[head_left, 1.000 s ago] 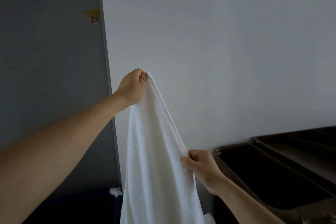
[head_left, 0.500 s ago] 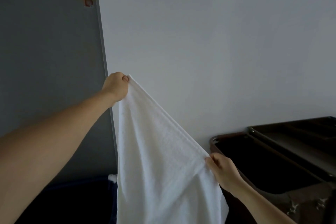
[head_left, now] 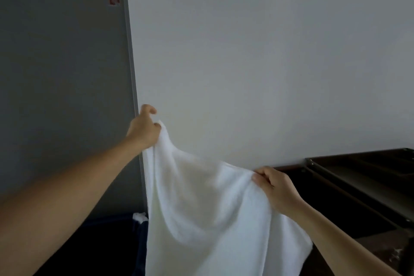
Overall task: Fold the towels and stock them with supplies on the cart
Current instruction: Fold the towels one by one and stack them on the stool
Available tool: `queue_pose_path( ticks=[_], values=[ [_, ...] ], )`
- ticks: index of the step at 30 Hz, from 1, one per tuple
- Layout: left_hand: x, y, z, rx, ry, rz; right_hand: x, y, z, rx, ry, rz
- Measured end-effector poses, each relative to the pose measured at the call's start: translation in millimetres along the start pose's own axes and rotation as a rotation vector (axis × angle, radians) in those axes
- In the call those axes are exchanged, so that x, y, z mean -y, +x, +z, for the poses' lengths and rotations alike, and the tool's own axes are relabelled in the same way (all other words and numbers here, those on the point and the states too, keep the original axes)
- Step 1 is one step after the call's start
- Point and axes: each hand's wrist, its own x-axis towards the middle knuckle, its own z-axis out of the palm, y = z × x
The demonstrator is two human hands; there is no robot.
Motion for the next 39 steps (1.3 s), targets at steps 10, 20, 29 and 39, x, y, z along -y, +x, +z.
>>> queue_pose_path(
  ticks=[10, 20, 29, 39],
  values=[
    [-49, -94, 26, 0.718, -0.389, 0.193, 95, 28, 9, 0.205, -0.15, -0.25],
    [-42, -92, 16, 0.695, -0.037, 0.463, 93, 14, 15, 0.115, 0.157, -0.137],
    [-50, -32, 10, 0.168, 0.103, 0.327, 46, -15, 8, 0.278, 0.123, -0.033],
    [-5, -20, 21, 0.103, 0.251, 0.081, -22, -28, -34, 0.284, -0.066, 0.136]
  ],
)
